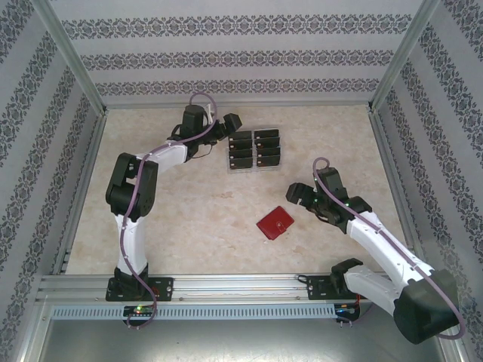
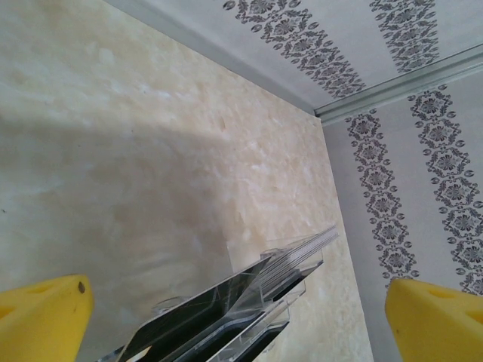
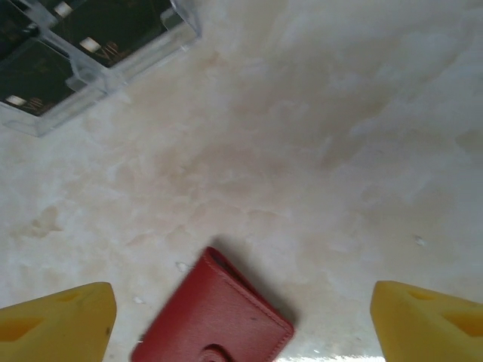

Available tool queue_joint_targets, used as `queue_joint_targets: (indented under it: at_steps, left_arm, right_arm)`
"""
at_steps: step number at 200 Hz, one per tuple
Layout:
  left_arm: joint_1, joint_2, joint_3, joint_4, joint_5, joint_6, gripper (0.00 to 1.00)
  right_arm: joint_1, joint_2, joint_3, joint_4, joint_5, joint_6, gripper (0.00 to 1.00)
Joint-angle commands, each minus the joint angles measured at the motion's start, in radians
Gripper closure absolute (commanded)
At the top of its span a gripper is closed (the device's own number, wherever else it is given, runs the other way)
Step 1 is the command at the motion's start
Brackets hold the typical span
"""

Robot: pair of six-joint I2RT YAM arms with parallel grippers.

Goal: Put the credit cards into the card holder
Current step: Move the storage box to the top-center of the table, then rotate the card holder at the bottom-center of the table.

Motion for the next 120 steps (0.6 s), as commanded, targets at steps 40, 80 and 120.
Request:
queue_joint_targets:
  at_steps: [40,80,120]
  left_arm:
    - [0.060,-0.345,-0.218,-0.216,-0.236,0.095,0.00]
    - [0.048,-0.569,-0.433,-0.321,-0.213,0.102,0.00]
    - [0.016,-0.746,-0.614,-0.388,-0.215,0.130,0.00]
  right_arm:
    - [0.172,0.057,0.023,-0.136,0.114,0.124,0.26]
    - [0.200,0.089,-0.042,-0.031,0.066,0.200,0.37]
    - [0.201,0.163,-0.048,0.031,0.035,0.202,0.39]
